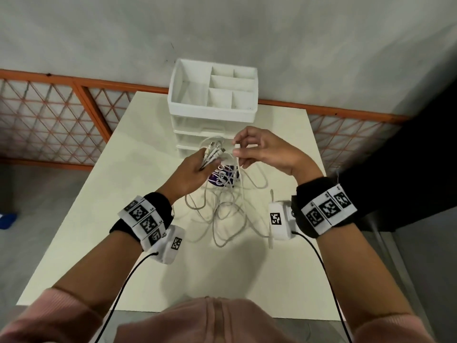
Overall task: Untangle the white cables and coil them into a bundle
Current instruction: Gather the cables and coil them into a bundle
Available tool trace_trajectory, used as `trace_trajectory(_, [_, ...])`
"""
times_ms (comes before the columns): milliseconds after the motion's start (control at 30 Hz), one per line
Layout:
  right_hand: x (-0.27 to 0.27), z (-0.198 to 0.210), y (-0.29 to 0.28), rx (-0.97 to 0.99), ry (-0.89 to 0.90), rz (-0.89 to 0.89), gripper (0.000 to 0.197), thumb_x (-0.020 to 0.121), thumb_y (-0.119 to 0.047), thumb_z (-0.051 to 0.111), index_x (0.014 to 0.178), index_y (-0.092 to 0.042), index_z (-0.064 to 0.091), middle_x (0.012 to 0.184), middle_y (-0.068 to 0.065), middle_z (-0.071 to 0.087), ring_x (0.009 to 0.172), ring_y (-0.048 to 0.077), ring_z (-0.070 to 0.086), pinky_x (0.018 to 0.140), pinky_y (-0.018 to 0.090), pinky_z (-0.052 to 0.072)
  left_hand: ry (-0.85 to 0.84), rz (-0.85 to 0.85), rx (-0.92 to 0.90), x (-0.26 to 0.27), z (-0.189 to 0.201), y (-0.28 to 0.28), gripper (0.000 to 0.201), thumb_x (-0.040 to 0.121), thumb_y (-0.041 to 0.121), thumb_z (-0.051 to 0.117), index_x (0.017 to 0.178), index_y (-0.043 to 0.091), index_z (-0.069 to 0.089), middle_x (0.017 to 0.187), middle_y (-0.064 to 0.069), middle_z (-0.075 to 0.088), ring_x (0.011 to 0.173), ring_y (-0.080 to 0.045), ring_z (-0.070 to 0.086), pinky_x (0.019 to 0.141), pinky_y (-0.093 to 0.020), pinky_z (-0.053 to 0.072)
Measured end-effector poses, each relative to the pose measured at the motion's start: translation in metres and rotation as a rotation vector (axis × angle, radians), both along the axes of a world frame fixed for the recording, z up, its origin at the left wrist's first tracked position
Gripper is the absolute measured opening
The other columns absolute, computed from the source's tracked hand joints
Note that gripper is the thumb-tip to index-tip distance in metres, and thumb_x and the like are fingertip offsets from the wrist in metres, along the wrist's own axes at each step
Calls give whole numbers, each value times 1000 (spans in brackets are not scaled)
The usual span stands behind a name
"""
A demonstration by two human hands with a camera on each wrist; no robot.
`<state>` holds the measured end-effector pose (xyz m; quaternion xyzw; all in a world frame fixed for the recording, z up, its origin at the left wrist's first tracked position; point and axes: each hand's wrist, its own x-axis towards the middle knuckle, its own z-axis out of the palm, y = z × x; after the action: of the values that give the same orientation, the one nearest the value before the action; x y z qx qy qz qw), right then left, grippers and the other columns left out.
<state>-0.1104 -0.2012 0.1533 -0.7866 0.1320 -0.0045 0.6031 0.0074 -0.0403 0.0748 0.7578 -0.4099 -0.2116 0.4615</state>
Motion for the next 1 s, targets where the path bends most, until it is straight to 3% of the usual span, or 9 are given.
trace_trajectory(133, [6, -7, 9, -11, -41, -33, 19, 86, -6, 65, 98, -10, 51, 79, 1, 57, 61, 15, 69, 68, 29, 59, 90, -17, -93, -3, 5, 5, 26, 96, 25, 52, 120, 14, 51, 78, 15, 59, 69, 11, 57, 69, -10, 42])
trace_trajectory(233, [8, -12, 8, -49, -20, -63, 18, 86, -6, 66, 96, -9, 50, 96, 5, 58, 62, 13, 68, 64, 25, 58, 141, -25, -105, 0, 6, 9, 36, 89, 30, 62, 121, 18, 53, 108, 2, 68, 99, -10, 65, 87, -24, 48])
trace_trajectory(367, [7, -24, 17, -140, 192, 117, 18, 86, -10, 66, 88, -15, 49, 108, 15, 65, 76, 22, 70, 65, 22, 54, 211, 25, -174, -2, 11, 12, 32, 87, 22, 66, 116, 13, 56, 98, 5, 69, 87, -1, 65, 76, -12, 47])
trace_trajectory(567, [3, -36, 12, -79, 100, -23, 21, 88, -3, 61, 87, -16, 45, 85, 8, 67, 73, 23, 64, 68, 29, 47, 53, 61, 8, 10, 7, 21, 31, 86, 32, 66, 110, 15, 57, 104, 0, 69, 99, -16, 64, 91, -34, 48])
trace_trajectory(700, [-4, -31, -3, -160, 134, -114, 21, 87, -1, 62, 84, -16, 47, 88, 12, 65, 66, 20, 63, 59, 21, 49, -96, 165, 97, 12, 7, 29, 29, 92, 35, 55, 103, 8, 53, 99, -9, 66, 93, -24, 59, 82, -36, 43])
trace_trajectory(833, [-1, -33, 3, -281, 159, -146, 13, 83, -2, 67, 90, -6, 56, 97, 4, 57, 61, 18, 62, 55, 19, 55, 153, 79, -47, -3, 21, 29, 24, 98, 31, 45, 106, 9, 46, 57, 16, 46, 54, 6, 51, 52, -15, 39])
trace_trajectory(900, [4, -31, 12, -236, 51, -167, 14, 84, -5, 68, 93, -2, 58, 93, 8, 59, 62, 20, 64, 63, 26, 58, 254, 46, -84, -10, 25, 24, 31, 100, 34, 40, 109, 4, 43, 53, 15, 32, 69, 12, 45, 44, -14, 30])
trace_trajectory(933, [7, -27, 17, -186, -6, -169, 14, 83, -5, 69, 93, -2, 59, 88, 9, 60, 61, 20, 65, 65, 30, 60, 287, 20, -107, -12, 26, 22, 34, 100, 36, 39, 104, 3, 41, 54, 15, 28, 59, -18, 65, 44, -15, 28])
trace_trajectory(1000, [12, -19, 26, -66, -111, -182, 14, 82, -4, 69, 91, -3, 59, 81, 8, 59, 58, 16, 68, 65, 31, 61, 346, -21, -171, -16, 26, 18, 36, 101, 37, 37, 97, 0, 36, 56, 15, 24, 44, -10, 31, 45, -15, 25])
